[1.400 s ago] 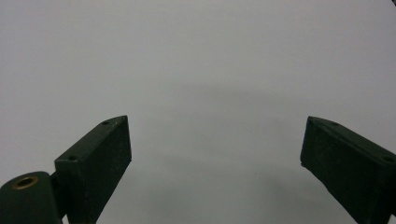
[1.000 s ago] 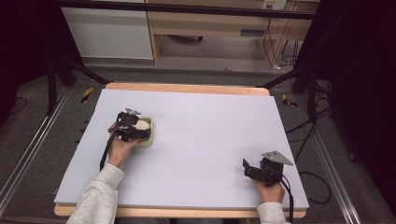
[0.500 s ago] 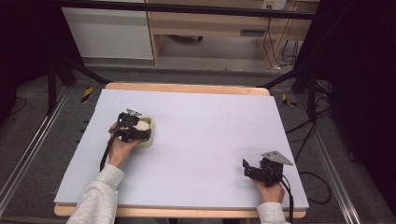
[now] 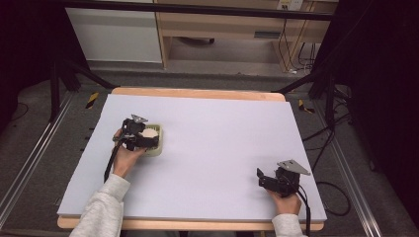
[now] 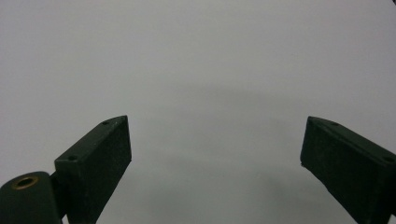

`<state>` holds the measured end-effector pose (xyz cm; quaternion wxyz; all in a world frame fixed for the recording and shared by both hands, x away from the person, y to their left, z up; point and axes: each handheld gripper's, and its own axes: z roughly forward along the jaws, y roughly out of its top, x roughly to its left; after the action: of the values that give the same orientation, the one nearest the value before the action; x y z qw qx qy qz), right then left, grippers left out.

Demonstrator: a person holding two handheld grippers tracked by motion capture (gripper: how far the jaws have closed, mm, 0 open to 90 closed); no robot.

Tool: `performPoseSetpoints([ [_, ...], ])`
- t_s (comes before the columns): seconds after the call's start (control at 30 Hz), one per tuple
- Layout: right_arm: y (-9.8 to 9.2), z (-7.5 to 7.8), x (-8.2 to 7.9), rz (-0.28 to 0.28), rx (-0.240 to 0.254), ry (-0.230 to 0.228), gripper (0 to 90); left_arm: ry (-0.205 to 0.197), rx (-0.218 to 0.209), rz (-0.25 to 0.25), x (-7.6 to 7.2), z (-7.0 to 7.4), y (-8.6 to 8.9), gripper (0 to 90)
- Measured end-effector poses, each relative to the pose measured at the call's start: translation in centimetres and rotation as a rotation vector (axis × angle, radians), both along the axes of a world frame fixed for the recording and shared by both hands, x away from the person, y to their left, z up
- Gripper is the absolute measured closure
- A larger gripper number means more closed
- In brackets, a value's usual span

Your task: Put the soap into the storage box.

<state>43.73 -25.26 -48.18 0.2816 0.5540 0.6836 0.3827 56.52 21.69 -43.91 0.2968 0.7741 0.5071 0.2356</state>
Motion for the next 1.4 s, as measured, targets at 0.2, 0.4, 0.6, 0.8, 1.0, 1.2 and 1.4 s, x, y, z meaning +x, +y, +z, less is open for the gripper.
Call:
performPoseSetpoints([
  [0.2, -0.1, 0.0, 0.0, -0.003, -0.004, -0.004, 9.1, -0.008, -0.013, -0.007, -0.6, 0.5, 0.0, 14.6],
  [0.4, -0.2, 0.0, 0.0, -0.006, -0.006, -0.005, 9.1, -0.026, -0.041, -0.027, -2.3, 1.3, 0.0, 14.2],
  [0.6, -0.2, 0.1, -0.1, -0.008, -0.004, -0.005, 9.0, -0.044, -0.036, -0.037, -4.0, 1.6, 0.1, 14.2],
  [0.8, -0.3, 0.1, -0.2, -0.008, 0.000, -0.007, 8.9, -0.068, -0.050, -0.035, -5.7, 1.6, 0.6, 14.4],
  [1.0, -0.5, 0.0, -0.3, -0.014, 0.001, -0.004, 8.4, -0.086, -0.097, -0.025, -7.4, 1.0, 1.9, 13.8],
  [1.2, -0.6, 0.0, -0.3, -0.015, 0.000, -0.001, 8.2, -0.107, -0.096, -0.017, -9.1, 0.3, 3.5, 13.9],
  [1.4, -0.7, 0.1, -0.3, -0.018, 0.001, 0.002, 8.0, -0.119, -0.082, 0.000, -10.2, -0.4, 5.1, 13.5],
])
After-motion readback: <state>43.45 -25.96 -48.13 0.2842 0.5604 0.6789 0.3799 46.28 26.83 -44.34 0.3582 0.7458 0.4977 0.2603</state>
